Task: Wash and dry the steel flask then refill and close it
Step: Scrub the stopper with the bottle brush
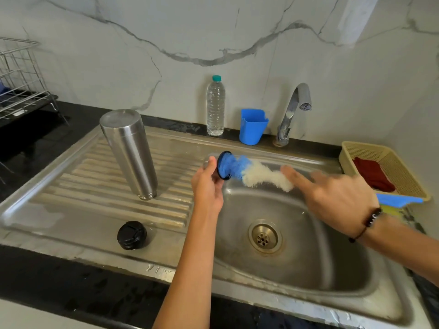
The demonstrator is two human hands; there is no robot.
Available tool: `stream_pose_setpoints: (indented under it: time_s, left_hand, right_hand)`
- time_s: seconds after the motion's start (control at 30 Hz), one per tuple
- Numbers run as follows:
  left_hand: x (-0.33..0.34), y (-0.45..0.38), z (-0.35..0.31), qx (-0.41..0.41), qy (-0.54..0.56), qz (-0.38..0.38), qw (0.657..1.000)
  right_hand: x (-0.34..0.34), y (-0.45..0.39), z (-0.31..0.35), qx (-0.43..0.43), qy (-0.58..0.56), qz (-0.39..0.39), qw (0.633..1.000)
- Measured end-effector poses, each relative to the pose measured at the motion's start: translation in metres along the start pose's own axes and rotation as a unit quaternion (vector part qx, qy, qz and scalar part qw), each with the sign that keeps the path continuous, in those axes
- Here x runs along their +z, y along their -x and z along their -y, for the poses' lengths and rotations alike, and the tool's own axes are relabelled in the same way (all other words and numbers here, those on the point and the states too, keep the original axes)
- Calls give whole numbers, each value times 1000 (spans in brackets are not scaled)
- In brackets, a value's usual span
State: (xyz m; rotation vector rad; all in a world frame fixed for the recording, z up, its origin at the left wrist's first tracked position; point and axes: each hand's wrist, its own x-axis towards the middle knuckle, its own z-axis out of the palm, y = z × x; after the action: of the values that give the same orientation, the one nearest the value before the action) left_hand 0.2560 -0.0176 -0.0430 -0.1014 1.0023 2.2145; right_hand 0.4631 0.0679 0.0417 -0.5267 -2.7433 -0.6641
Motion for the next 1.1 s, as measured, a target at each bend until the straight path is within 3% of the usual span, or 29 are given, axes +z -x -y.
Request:
stream_pose_setpoints:
  time_s: [0.03,0.1,0.17,0.2,0.27,0.3,0.33,0.5,0.83,1.1]
  left_hand:
    - [3,1,2,-10,-7,3,1000]
    - [5,2,3,-21,4,8,1000]
    - [5,1,1,-15,47,26,998]
    - [5,0,1,-9,69,36,997]
    - [4,1,1,1,98,49,994]
    - [3,1,1,6,104,49,993]
    - [0,0,2,13,105,42,994]
    - [-25,-14,-1,57,118,-8,991]
    - [-24,-11,-3,17,99,71,992]
    - [-7,-4,-1,-8,117,81,990]
  right_hand:
    - [3,-1,-4,-25,18,-52,998]
    - [-6,-10,-3,-32,39,-43,998]
    - [-12,-19,3,53,-45,88,994]
    - [-7,-20,4,107,-179,152,966]
    - [4,-19,4,204,-453,245,833]
    - [9,-17,5,217,-507,253,795]
    - [12,-13,5,216,-514,248,792]
    - [4,4,-7,159,-421,214,867]
    - [-6,4,7,190,-345,47,918]
    - [-1,-1,70,233,-296,110,920]
